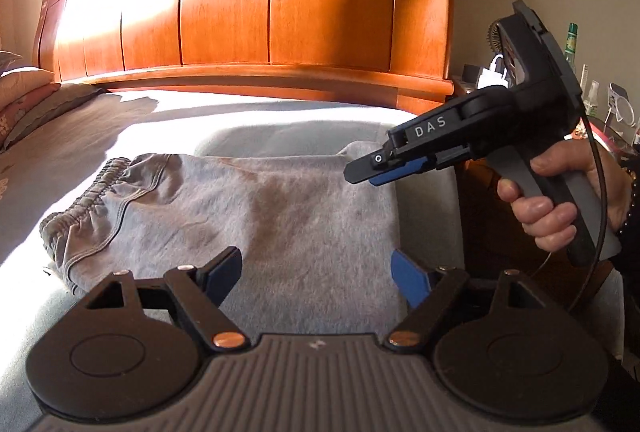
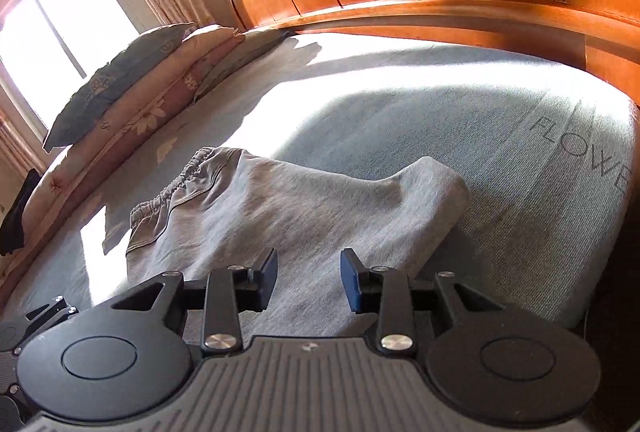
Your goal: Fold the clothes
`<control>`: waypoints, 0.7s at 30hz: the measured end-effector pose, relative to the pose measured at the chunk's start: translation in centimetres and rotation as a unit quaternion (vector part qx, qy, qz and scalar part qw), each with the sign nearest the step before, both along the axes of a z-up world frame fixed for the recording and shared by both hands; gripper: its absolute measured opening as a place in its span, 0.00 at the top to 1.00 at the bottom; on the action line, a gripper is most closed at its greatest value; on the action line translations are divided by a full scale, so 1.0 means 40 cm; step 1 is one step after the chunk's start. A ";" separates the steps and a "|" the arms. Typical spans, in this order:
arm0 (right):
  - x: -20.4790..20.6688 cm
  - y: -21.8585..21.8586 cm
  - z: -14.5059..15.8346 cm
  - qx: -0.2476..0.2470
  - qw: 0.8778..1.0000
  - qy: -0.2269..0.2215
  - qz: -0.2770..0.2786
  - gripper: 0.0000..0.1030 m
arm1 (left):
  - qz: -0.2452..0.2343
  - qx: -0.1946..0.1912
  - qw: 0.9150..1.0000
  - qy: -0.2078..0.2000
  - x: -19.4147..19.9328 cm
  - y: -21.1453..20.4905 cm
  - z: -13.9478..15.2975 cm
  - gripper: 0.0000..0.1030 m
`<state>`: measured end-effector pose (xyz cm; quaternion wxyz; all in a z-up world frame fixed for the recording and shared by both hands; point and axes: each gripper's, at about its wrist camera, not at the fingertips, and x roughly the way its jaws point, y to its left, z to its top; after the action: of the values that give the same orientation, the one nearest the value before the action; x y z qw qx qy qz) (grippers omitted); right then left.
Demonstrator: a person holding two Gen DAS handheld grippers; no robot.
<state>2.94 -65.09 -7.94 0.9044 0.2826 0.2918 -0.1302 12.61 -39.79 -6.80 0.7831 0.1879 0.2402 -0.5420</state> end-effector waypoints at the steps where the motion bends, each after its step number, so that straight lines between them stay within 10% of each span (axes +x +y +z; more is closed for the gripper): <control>1: 0.003 -0.004 -0.014 -0.005 1.000 0.006 -0.002 0.62 | 0.009 0.009 1.000 -0.001 0.018 -0.010 -0.017 0.21; 21: 0.038 -0.101 -0.016 -0.060 0.996 0.032 -0.056 0.42 | 0.095 -0.005 0.991 0.095 0.176 0.057 -0.066 0.16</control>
<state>4.45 -69.11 -8.58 0.9012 0.2391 0.2965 -0.2066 19.64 -37.52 -9.42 0.8054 0.1078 0.3278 -0.4819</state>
